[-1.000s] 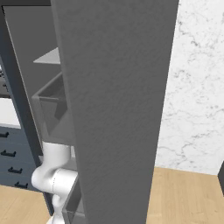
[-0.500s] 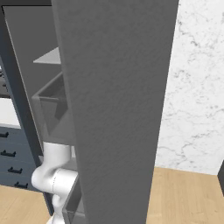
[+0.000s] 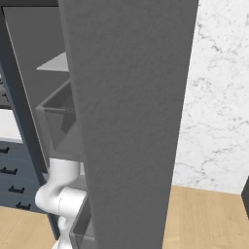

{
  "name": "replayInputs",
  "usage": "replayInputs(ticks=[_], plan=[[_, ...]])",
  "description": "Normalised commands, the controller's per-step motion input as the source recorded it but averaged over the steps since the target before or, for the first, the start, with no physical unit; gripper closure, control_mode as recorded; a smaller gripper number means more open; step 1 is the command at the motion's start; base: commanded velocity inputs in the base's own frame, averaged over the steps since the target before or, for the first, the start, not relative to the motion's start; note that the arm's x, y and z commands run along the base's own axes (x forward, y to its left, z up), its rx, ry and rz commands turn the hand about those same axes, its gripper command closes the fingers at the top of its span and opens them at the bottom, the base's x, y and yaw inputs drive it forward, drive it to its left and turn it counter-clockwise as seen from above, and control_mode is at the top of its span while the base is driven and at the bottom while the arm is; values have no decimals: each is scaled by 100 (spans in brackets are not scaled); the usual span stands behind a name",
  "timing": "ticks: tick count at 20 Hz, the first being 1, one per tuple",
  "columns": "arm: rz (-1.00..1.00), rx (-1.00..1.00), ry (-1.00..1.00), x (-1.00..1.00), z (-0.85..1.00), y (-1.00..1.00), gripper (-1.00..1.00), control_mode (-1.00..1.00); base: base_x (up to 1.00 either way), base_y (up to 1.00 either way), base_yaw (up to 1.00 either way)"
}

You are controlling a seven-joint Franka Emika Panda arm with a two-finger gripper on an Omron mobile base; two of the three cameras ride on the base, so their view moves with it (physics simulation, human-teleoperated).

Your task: Place one carrot and one steak in each tupperware on the nearby counter, to pack two identical lunches.

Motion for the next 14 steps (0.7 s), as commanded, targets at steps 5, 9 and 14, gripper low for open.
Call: replayInputs(ticks=[5,9,14], plan=[[2,-4,-4,-32,-43,23,100,-100,0,0,0],[1,-18,-12,-37,-13,24,100,-100,0,0,0],[0,-17,-19,-28,3,8,100,-100,0,0,0]])
